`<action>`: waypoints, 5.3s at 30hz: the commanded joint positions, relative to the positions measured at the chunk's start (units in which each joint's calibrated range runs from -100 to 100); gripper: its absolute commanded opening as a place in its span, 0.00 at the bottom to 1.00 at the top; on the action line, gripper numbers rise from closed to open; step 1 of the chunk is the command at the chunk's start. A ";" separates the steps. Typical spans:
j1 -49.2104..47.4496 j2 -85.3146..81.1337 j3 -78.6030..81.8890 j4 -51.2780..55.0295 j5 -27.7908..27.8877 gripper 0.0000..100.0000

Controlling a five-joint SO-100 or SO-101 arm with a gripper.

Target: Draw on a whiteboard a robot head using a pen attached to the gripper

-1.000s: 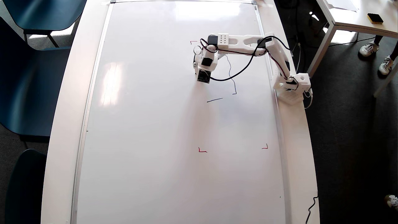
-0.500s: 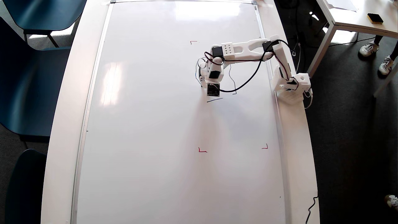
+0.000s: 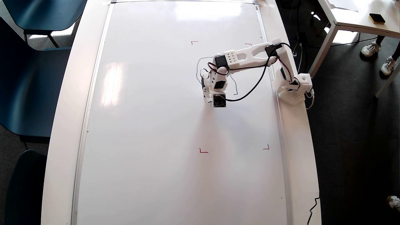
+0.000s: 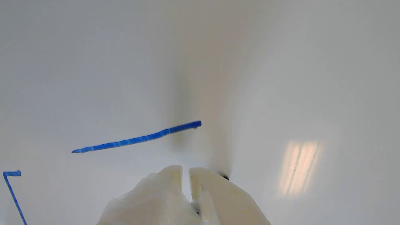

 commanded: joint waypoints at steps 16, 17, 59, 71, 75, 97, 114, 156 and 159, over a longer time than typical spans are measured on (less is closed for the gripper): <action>-3.88 -3.46 2.61 0.83 -1.95 0.01; -3.88 -3.46 2.61 0.83 -2.01 0.01; 3.19 -23.59 12.60 11.34 -5.33 0.01; 3.27 -16.29 12.15 7.61 -5.28 0.01; 3.27 -13.27 10.51 6.91 -5.33 0.01; 4.00 -3.38 -0.84 6.82 -4.53 0.01; 7.76 -6.48 3.43 6.82 -2.76 0.01; 3.56 -9.16 7.24 5.61 -3.24 0.01; 4.67 -10.17 6.34 5.78 -3.24 0.01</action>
